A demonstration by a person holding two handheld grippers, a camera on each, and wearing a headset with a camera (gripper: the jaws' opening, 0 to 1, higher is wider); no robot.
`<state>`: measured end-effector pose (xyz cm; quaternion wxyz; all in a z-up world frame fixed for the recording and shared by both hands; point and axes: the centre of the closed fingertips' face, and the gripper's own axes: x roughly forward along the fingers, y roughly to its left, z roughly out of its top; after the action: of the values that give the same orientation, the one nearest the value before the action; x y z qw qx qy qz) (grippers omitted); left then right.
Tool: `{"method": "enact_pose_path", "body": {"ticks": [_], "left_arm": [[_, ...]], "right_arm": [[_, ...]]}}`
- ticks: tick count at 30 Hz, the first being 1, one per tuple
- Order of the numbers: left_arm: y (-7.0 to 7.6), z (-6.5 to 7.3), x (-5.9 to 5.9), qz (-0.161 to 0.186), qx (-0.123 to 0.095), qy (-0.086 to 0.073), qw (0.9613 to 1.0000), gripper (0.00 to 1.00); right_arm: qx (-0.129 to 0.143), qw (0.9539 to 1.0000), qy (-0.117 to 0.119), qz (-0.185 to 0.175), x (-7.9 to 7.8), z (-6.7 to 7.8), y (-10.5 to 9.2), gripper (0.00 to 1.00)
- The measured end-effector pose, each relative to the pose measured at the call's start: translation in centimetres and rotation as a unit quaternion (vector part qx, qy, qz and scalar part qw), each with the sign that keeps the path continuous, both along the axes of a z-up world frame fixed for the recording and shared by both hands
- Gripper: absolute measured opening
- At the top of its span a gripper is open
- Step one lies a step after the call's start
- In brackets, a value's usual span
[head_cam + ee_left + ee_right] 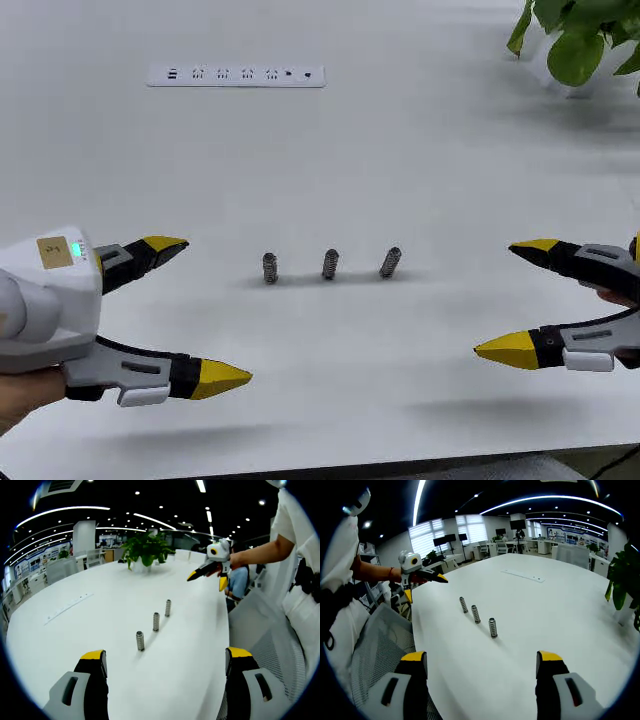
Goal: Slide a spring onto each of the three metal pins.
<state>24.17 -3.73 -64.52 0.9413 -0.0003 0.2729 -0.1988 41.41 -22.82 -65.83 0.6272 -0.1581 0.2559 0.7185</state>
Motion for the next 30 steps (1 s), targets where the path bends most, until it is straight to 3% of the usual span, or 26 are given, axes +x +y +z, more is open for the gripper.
{"method": "enact_pose_path", "body": {"ticks": [15, 30], "left_arm": [[-1.0, -0.2, -0.4, 0.004, -0.001, 0.011, 0.9999, 1.00], [-0.8, -0.4, -0.4, 0.002, 0.003, 0.011, 0.9999, 1.00]], "right_arm": [[0.020, 0.9997, -0.003, -0.016, -0.1, 0.7, -0.6, 0.90], [0.023, 0.9995, -0.009, -0.021, -0.4, 1.2, -0.7, 0.90]]}}
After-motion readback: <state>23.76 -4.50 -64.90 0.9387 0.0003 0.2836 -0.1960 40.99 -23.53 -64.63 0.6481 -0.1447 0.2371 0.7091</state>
